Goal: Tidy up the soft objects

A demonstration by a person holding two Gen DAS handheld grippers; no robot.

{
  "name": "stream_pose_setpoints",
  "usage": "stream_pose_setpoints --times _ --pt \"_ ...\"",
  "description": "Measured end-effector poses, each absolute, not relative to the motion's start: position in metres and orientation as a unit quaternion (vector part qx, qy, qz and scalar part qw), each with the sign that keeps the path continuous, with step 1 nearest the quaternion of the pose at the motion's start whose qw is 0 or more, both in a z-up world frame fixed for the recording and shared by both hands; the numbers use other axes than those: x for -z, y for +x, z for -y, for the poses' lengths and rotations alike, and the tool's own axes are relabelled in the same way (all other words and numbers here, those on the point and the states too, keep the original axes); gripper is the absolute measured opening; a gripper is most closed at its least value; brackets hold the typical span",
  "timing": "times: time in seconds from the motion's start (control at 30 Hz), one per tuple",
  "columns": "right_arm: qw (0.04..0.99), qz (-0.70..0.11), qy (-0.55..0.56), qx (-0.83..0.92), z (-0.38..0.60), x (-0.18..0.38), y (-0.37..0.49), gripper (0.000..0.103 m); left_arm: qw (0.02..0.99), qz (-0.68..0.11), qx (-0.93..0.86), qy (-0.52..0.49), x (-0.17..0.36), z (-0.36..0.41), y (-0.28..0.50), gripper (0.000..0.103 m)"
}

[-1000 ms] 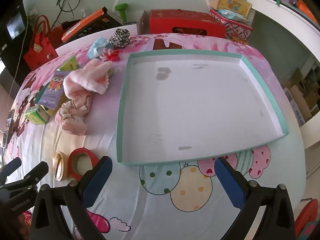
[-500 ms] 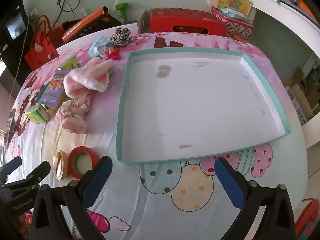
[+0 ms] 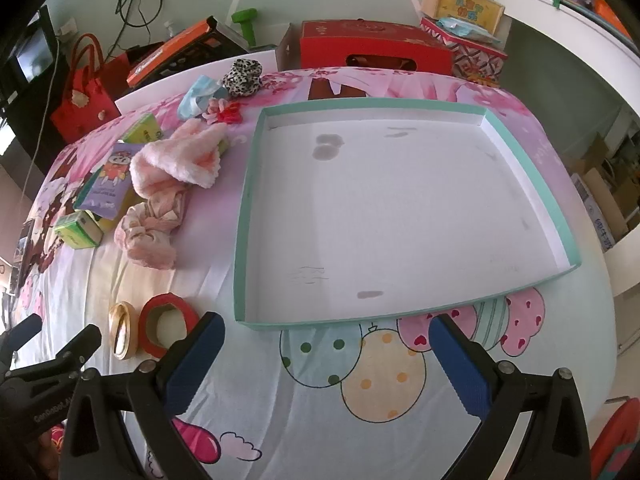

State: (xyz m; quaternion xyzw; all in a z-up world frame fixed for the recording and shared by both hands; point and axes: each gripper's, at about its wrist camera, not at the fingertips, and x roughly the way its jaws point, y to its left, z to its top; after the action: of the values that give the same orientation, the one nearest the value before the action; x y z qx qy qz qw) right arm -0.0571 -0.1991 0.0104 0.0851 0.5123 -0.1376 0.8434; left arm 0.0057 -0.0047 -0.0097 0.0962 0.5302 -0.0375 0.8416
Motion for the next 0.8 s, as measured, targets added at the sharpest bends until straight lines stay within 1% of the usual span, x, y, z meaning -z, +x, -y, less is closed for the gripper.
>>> stream_pose_setpoints --times 0.33,0.8 --pt "0.845 -0.509 0.09 0.138 0.2026 -0.0123 -0.058 0.103 0.841 -0.529 0.026 0.11 0.0083 0.007 0.0024 0.103" --pt "0.843 -0.513 0.082 0.14 0.1996 -0.0112 -0.0563 0.103 0.842 -0.529 0.027 0.105 0.0066 0.0042 0.003 0.103"
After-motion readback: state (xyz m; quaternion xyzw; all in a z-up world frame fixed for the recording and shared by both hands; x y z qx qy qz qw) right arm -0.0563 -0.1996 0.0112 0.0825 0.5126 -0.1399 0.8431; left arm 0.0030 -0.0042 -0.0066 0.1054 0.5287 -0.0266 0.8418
